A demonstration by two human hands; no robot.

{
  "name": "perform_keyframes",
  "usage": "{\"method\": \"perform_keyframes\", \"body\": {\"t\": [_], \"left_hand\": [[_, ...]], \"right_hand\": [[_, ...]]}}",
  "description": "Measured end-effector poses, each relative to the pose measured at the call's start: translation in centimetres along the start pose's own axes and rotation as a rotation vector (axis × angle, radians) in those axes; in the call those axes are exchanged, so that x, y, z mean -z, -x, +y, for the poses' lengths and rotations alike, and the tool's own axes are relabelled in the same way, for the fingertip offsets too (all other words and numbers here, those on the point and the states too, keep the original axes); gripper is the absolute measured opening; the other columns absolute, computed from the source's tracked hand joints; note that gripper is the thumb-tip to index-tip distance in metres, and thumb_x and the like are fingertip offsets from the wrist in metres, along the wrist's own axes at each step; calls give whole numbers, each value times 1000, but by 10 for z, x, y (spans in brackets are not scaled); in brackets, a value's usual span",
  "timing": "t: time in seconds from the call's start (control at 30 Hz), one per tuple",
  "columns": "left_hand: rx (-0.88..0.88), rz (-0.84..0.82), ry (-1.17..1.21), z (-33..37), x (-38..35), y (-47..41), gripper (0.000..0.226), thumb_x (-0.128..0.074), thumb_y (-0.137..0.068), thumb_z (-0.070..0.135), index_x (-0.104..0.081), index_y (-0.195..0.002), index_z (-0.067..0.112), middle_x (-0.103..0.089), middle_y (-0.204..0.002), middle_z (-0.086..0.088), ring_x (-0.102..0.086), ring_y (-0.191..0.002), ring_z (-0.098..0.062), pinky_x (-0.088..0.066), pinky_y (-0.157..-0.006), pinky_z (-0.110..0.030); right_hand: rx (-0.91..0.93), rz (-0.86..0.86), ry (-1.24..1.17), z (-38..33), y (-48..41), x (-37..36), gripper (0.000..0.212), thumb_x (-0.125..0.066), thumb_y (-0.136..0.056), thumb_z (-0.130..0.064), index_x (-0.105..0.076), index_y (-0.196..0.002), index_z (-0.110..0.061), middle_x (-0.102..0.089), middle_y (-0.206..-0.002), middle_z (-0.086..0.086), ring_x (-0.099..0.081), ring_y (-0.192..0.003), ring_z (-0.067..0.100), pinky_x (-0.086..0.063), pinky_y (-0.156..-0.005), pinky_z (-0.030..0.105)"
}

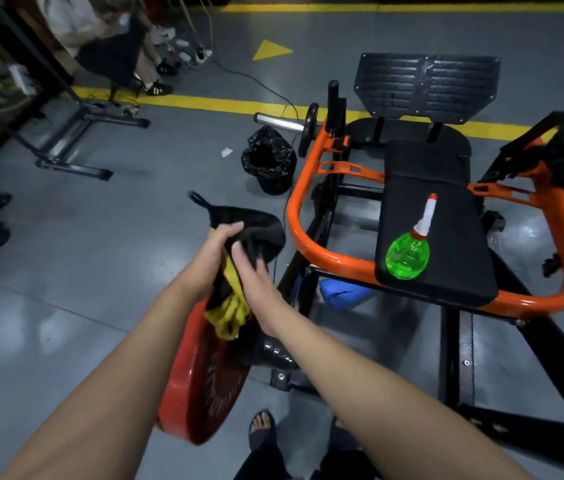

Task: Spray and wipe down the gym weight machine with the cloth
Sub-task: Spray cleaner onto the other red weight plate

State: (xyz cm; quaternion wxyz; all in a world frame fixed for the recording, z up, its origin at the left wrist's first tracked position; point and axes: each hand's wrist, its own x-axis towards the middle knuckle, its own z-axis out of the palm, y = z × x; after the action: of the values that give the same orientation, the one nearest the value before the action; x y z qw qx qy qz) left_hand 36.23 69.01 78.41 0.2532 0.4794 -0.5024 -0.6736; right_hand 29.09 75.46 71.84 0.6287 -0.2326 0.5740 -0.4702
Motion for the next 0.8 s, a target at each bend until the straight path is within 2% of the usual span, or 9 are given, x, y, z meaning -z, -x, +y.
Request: {"method": "perform_keyframes", "body": {"t": [0.03, 0.1, 0.2, 0.27, 0.33, 0.4, 0.63, 0.7, 0.8], "left_hand": [[62, -86, 137, 3, 3, 3, 35, -44, -104, 31, -66, -120, 9, -77, -110, -3, -71, -109, -17, -54, -92, -29], [51, -140, 79, 1, 20, 7, 46, -38, -104, 46, -69, -117, 15, -76, -116, 0, -69, -114, -13, -54, -94, -26], [-144, 141, -754, -27, 63, 1, 70, -28, -97, 73, -72, -95, 19, -72, -109, -4, -60, -121, -30, -44, -106, -46], [-100, 290, -1141, -56, 81, 0, 75, -19, -94, 70, -70, -118, 21, -63, -130, -11, -49, -131, -37, -35, -111, -49], [-7, 252, -1321, -84, 79, 12, 69, -22, -98, 62, -49, -150, 26, -41, -157, -13, -37, -142, -37, -30, -115, -50], [-36, 280, -1391, -104, 76, 21, 60, -20, -104, 54, -31, -160, 35, -28, -166, -10, -37, -142, -36, -32, -113, -50], [-44, 309, -1335, -105, 74, 20, 55, -22, -107, 51, -20, -161, 41, -21, -168, -3, -33, -143, -29, -35, -112, -49], [-57, 305, -1360, -106, 76, 15, 55, -21, -107, 52, -21, -161, 40, -21, -168, -3, -34, -142, -29, -35, -111, -49], [-25, 320, -1370, -108, 77, 10, 56, -22, -107, 53, -23, -161, 38, -21, -168, -4, -34, -142, -29, -35, -111, -49]], "right_hand": [[-9, 58, -76, -1, 1, -7, 107, -49, -71, -96, -27, -160, -40, -39, -159, -13, -35, -147, 12, -27, -122, 37], [38, 168, -129, 3, 2, -15, 86, -57, -87, -77, -30, -158, -37, -44, -158, -7, -43, -144, 16, -33, -120, 36], [0, 274, 127, 18, 5, -7, 78, -53, -101, -56, -16, -164, -27, -33, -164, -3, -34, -150, 20, -27, -116, 28], [-17, 294, 292, 35, 8, -5, 83, -53, -102, -51, -8, -164, -20, -29, -167, 3, -32, -151, 22, -27, -114, 26], [-46, 238, 389, 56, 11, -12, 86, -54, -102, -49, -2, -162, -17, -32, -164, 9, -38, -147, 26, -31, -109, 26], [-80, 222, 433, 71, 13, -24, 81, -49, -102, -54, -3, -160, -21, -39, -160, 12, -44, -142, 31, -36, -106, 31], [8, 461, 322, 76, -44, -32, 62, -28, -107, -56, -47, -152, -18, -48, -155, 10, -33, -149, 31, -22, -120, 35], [-88, 545, 325, 72, -76, -27, 60, -27, -107, -56, -48, -152, -21, -35, -162, 11, -24, -151, 34, -18, -122, 43], [-113, 528, 255, 71, -101, -23, 59, -28, -110, -50, -40, -156, -16, -17, -170, 6, -19, -156, 26, -16, -123, 36]]}}
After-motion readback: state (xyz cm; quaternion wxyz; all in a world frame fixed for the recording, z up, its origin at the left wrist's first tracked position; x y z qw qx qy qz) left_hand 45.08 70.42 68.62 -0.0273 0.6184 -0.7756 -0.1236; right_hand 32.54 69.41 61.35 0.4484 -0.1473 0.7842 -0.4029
